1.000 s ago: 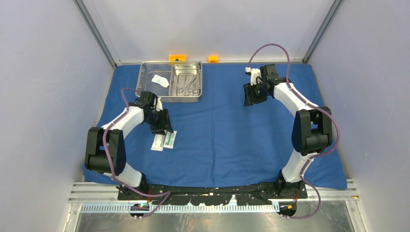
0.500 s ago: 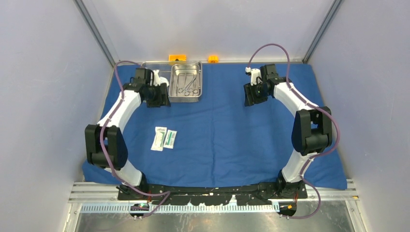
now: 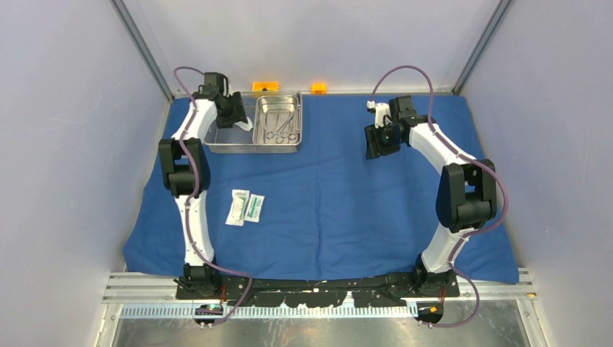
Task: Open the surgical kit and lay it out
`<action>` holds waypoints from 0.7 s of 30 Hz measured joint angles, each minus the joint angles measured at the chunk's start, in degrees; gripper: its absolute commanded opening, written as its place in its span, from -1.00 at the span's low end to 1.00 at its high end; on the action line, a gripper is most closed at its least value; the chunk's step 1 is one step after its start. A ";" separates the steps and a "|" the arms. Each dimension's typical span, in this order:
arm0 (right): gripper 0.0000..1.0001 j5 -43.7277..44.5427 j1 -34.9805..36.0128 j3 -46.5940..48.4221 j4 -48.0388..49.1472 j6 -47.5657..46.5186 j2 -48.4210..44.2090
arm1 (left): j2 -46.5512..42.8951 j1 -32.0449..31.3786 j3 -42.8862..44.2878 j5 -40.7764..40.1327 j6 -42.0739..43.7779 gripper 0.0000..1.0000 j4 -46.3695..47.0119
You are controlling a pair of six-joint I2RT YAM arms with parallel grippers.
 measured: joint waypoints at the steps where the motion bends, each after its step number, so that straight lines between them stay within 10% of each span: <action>1: 0.03 0.00 0.00 0.00 -0.02 0.00 0.00 | 2.62 0.15 2.86 -0.11 -1.09 0.23 -0.70; 12: 0.03 0.07 0.00 0.00 -0.02 -0.52 0.00 | 15.54 0.61 16.81 -0.09 -10.05 0.25 -2.62; 21: 0.02 0.04 0.00 0.00 -0.02 -1.20 0.37 | 16.74 0.63 17.31 -0.04 -12.22 -0.13 -2.21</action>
